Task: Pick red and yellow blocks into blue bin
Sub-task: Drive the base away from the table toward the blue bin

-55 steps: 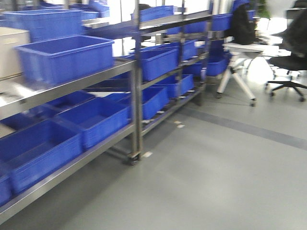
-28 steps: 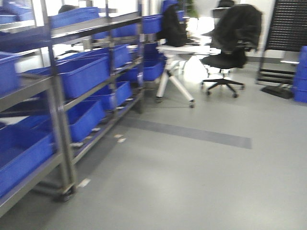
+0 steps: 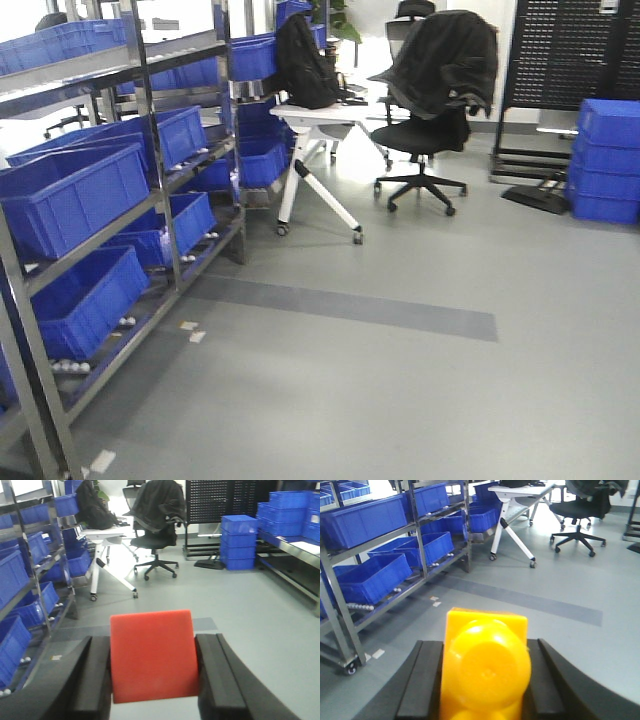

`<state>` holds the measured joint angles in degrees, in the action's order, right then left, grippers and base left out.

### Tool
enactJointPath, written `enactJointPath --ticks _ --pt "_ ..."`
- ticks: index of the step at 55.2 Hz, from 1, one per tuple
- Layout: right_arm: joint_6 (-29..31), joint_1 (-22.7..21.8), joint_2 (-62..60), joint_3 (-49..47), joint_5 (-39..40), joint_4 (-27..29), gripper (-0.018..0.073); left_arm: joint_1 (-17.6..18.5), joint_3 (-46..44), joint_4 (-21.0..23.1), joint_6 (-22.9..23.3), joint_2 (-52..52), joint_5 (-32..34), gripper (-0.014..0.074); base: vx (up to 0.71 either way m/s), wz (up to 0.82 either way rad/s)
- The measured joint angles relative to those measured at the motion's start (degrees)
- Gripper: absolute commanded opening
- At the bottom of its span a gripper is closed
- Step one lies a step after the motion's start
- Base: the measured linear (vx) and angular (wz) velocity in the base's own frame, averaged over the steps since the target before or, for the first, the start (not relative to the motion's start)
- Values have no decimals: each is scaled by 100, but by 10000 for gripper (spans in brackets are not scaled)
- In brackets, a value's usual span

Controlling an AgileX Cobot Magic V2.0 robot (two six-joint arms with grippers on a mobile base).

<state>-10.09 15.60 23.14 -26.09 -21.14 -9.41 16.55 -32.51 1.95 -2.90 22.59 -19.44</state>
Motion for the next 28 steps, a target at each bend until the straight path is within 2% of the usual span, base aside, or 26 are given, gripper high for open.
enactJointPath --ticks 28 --pt "0 0 0 0 -1 0 -10 0 0 0 0 0 0 0 58 42"
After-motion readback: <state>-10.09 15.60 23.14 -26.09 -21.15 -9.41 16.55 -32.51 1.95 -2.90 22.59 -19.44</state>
